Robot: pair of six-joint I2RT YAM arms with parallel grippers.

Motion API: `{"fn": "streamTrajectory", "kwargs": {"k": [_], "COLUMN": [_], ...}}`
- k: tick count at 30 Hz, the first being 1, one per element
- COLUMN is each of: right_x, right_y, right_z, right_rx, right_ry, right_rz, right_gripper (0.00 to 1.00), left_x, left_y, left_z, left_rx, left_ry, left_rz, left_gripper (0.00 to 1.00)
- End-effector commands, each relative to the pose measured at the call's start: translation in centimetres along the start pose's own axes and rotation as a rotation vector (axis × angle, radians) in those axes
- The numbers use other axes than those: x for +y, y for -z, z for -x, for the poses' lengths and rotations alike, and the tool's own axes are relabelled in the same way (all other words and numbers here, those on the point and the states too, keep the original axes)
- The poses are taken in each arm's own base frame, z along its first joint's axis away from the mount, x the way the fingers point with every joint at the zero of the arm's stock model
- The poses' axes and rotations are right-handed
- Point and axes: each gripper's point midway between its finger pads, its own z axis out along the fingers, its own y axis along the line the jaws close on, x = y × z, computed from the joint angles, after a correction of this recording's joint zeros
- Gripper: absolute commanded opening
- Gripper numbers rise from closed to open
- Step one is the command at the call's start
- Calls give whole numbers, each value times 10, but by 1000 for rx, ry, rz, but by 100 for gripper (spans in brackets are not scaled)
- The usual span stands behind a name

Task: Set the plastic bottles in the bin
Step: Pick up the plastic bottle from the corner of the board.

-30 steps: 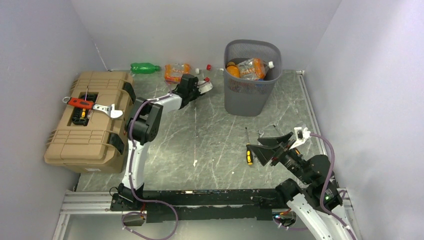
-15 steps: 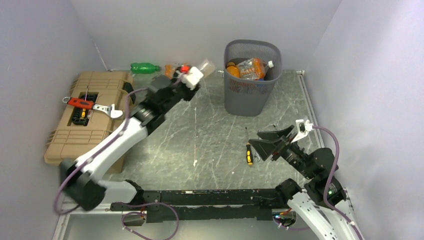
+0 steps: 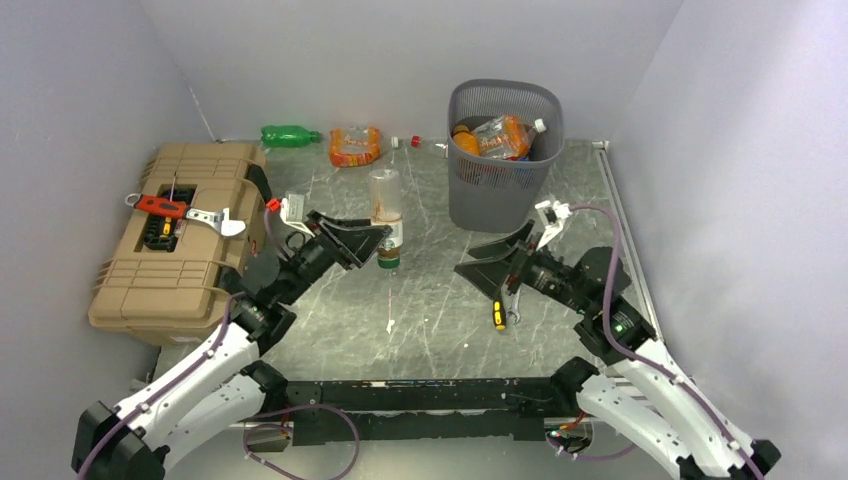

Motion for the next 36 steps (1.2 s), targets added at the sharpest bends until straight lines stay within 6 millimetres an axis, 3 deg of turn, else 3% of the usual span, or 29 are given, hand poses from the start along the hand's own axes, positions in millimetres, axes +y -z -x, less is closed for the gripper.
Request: {"fn": "streamTrajectory", "kwargs": {"k": [1,7,11,16,21,28,33,36], "right_x": [43,71,65,54,63,81,84,86], "right_y": [-20,-56,-70,-74,-85,-99,-104,-105], "right_z": [21,-11,-9,3,7,-2,-5,-10], "right_rx": [-70,-7,-45,-127,-129,-74,-44,-17], "right_ry": [35,50,25,11,25,30,41,45], "right_rz": [147,194,146,89,130,215,219,224], "right_gripper": [76,82,85,92,91,80,57,39], "left_x": [-59,-76,-81,-81,-85,-85,-85,-85], "left_y": [8,1,3,8,10,11,15,17], "left_z": [44,41,38,37,39,34,32,33], "left_rx": [-205,-199,-208,-203,-202,-185,-177,-175], "left_ry": [311,288,290,280,283,295,287,268], "left_rz": [-265,-310,-341,-328,-339,-328,-318,-310], "left_gripper": [34,34,33,33,33,32,33,48]}}
